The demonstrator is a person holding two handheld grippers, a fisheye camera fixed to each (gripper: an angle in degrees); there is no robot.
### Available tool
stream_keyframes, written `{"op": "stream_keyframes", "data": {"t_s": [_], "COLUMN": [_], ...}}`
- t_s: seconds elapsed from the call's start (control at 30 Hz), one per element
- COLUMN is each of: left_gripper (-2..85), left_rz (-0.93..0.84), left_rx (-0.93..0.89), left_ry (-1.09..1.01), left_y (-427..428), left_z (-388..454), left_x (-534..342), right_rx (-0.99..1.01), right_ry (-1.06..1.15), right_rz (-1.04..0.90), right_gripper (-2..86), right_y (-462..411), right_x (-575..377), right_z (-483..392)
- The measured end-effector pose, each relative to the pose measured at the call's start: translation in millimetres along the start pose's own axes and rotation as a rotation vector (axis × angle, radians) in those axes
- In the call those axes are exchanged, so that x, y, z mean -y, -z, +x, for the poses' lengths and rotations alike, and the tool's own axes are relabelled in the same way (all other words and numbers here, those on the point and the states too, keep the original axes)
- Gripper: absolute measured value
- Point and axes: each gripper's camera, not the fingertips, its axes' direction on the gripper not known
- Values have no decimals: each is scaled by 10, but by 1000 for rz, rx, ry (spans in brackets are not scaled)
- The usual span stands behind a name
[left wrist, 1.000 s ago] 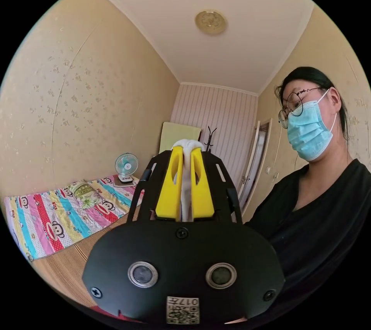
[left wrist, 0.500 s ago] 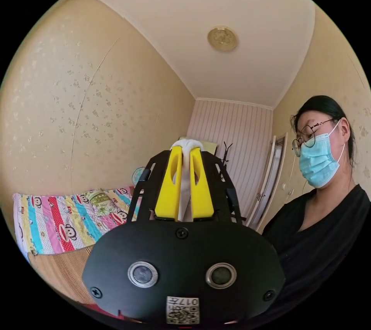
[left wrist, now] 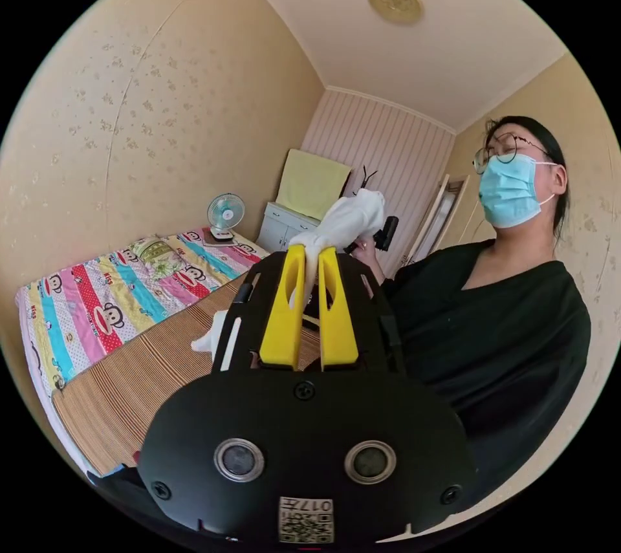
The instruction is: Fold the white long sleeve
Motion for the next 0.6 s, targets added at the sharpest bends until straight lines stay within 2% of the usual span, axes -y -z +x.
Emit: {"op": "stream_keyframes", "data": {"t_s": [0.07, 0.13, 0.23, 0.3, 0.37, 0.4, 0.47, 0.53, 0.6], "left_gripper": [34, 28, 23, 20, 18, 17, 18, 23, 32], "left_rz": [-33, -25, 0, -5, -14, -15, -11, -3, -2], "left_rx": [-64, -206, -363, -330, -181, -102, -99, -109, -39], "left_ry": [-55, -156, -184, -174, -203, -214, -156, 3, 184], "left_y": [83, 233, 482, 652, 812, 875, 933, 919, 810], "left_z": [55, 117, -33, -202, -383, -558, -1002, -1912, -2746], "left_x": [115, 328, 674, 892, 1081, 1178, 1310, 1374, 1271], "right_rx": [-53, -133, -172, -158, -195, -234, -289, -319, -362], "right_ry": [10, 4, 22, 25, 73, 109, 119, 89, 70], "right_rz": [54, 116, 276, 372, 368, 326, 206, 37, -218], "right_gripper": [19, 20, 22, 23, 23, 23, 24, 24, 26], "right_y": [194, 407, 815, 1033, 1016, 909, 592, 111, -771], "right_x": [293, 550, 825, 955, 1051, 1109, 1167, 1133, 778], "right_z": [-80, -133, -94, 33, 97, 164, 402, 822, 1581]}}
